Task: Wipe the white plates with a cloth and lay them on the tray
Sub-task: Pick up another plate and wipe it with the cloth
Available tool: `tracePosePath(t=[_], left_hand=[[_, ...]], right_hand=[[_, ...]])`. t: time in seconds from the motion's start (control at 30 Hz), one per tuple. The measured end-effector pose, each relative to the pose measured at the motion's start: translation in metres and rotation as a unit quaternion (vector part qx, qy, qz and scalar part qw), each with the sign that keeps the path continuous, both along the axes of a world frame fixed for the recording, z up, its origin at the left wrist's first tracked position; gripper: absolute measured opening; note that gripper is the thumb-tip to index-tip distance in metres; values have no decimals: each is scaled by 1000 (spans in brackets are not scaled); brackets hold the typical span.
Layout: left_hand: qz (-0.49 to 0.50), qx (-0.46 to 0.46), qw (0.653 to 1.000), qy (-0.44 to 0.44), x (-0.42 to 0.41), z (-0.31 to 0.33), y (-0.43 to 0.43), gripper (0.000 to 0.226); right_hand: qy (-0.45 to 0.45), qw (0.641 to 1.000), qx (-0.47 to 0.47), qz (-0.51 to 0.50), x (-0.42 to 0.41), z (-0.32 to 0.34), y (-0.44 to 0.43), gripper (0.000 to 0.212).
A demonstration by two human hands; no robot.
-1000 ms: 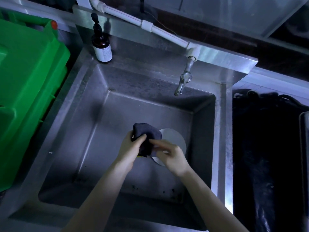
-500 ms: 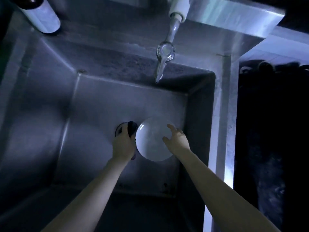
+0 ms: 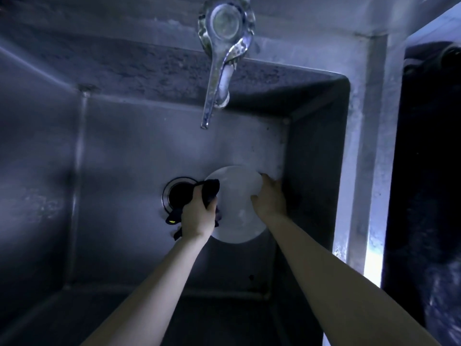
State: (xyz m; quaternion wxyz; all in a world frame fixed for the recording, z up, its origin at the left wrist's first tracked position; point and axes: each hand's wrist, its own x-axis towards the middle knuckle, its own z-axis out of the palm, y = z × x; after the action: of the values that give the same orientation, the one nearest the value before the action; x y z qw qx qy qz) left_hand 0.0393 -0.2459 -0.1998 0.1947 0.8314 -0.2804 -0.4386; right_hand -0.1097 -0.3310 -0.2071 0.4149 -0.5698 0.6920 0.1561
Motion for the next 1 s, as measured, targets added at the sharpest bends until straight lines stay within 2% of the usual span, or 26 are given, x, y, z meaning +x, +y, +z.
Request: tracePosePath(t=[0.1,0.33,0.5,0.63,0.77,0.83,0.9,1.0], left_hand=[[22,-2,1000,11,-1,-1,3,35],[50,-7,998,32,1,-1,6,38],[56,-17,998,34,7,3,8,35],[80,-6,996,26,15,11,12,29],[115,4,993,6,30,31,22,38],[140,9,990,-3,41,43,29,38],[151,-7,988,-15,53,61,40,28],[114,-70,990,-53,65,95,58,20]], right_hand=[[12,1000,-11,-26,3,-2,0,44],[27,998,-57,-5,-2,4,1,34],[-10,999,-36,-35,-4,12,-3,25],[-73,997,9,-37,-6,28,-13,17],[-136,987,78,-33,-5,56,-16,29],[-146,987,65,-35,-6,74,-13,37],[-173,981,36,-86,-9,95,-4,38],[-265,941,31,-209,-16,131,17,32]])
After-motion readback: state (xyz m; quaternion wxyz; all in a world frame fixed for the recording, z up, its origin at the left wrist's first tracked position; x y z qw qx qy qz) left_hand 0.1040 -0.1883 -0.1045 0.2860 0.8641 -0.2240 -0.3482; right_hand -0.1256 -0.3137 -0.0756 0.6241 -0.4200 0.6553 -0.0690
